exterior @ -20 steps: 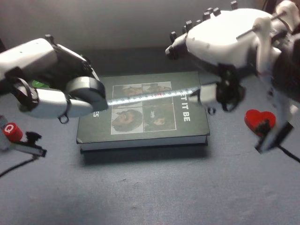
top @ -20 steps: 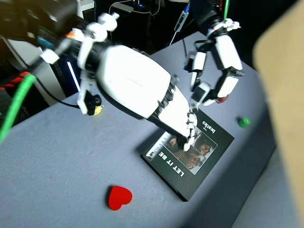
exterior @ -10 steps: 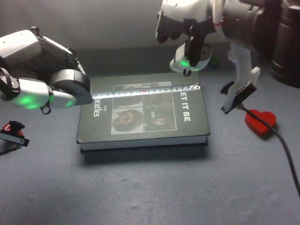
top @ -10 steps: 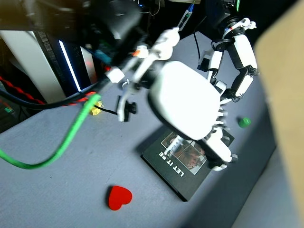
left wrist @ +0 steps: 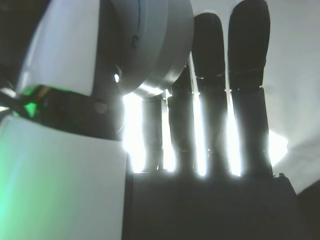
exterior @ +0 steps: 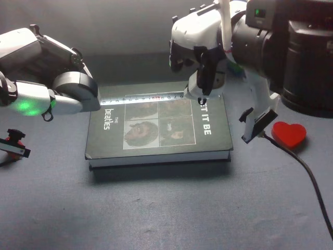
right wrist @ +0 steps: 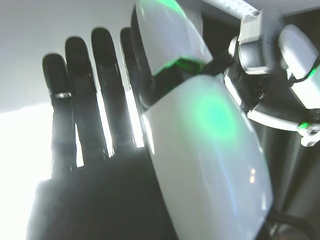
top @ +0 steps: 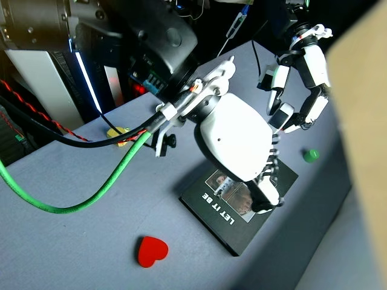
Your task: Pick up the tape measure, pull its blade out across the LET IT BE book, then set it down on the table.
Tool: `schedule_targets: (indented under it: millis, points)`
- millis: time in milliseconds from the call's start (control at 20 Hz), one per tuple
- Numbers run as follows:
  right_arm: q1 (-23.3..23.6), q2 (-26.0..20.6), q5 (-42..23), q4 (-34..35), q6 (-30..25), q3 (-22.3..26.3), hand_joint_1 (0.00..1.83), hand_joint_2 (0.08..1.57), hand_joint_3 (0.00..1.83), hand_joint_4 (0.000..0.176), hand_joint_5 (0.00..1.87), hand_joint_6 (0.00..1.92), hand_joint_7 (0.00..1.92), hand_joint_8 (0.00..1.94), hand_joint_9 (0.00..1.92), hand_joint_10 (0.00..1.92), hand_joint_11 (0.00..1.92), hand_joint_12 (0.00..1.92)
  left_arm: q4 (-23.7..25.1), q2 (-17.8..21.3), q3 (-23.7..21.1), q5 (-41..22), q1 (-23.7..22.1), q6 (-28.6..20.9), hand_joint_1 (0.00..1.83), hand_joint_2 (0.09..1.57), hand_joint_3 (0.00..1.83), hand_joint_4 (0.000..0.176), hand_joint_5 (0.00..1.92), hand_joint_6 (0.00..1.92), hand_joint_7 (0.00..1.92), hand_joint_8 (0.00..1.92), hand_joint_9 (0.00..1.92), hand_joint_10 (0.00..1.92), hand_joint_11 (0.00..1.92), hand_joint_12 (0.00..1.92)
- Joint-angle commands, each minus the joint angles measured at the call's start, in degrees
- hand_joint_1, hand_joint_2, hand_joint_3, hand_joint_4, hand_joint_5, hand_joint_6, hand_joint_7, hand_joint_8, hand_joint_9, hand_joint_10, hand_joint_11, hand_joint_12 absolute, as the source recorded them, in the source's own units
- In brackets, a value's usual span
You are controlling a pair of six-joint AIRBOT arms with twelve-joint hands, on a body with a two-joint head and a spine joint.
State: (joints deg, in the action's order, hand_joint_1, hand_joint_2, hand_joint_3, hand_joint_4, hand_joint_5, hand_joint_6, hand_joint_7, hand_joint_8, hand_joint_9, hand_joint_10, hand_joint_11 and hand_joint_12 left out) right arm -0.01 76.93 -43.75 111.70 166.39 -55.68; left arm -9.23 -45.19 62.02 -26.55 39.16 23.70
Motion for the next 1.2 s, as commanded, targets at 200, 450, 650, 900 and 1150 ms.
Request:
schedule_targets:
  millis: [200,450,650,900,1150]
  points:
    - [-0.9,-0.5,2.3,-4.6,-2.6,0.4,1.06,1.14,0.0,0.0,0.71,0.01,0.69,0.0,0.63,0.0,0.24,0.94,-1.0,-0.2,0.6,-7.3,-1.2,-1.6,1.38,1.12,0.0,0.0,0.94,0.84,0.98,1.02,0.92,1.29,0.97,1.13]
    - [-1.8,-0.4,2.8,-8.7,-5.3,0.4,1.06,1.14,0.0,0.0,0.71,0.01,0.72,0.01,0.65,0.01,0.25,0.94,-1.0,-0.3,0.7,-7.4,-1.1,-2.4,1.38,1.11,0.0,0.0,0.95,0.85,0.98,1.01,0.92,1.28,0.96,1.11]
    - [-1.9,0.2,2.3,-10.5,-6.9,-0.2,1.05,1.14,0.0,0.0,0.71,0.01,0.73,0.01,0.66,0.01,0.24,0.93,-0.9,-0.4,0.8,-7.5,-1.1,-2.4,1.38,1.11,0.0,0.0,0.95,0.8,0.99,1.02,0.92,1.27,0.97,1.06]
    - [-2.1,2.0,2.3,-10.6,-7.2,-2.6,1.06,1.14,0.0,0.0,0.7,0.0,0.73,0.0,0.66,0.01,0.23,0.89,-0.9,-0.6,1.0,-7.5,-1.4,-2.6,1.38,1.11,0.0,0.0,0.96,0.82,0.99,1.0,0.92,1.27,0.97,1.05]
    - [-2.6,3.1,1.9,-10.7,-6.6,-3.3,1.06,1.14,0.0,0.0,0.7,0.0,0.72,0.0,0.67,0.01,0.26,0.91,-1.0,-0.6,1.0,-7.5,-1.4,-2.6,1.38,1.11,0.0,0.0,0.93,0.87,0.99,1.0,0.92,1.27,0.95,1.06]
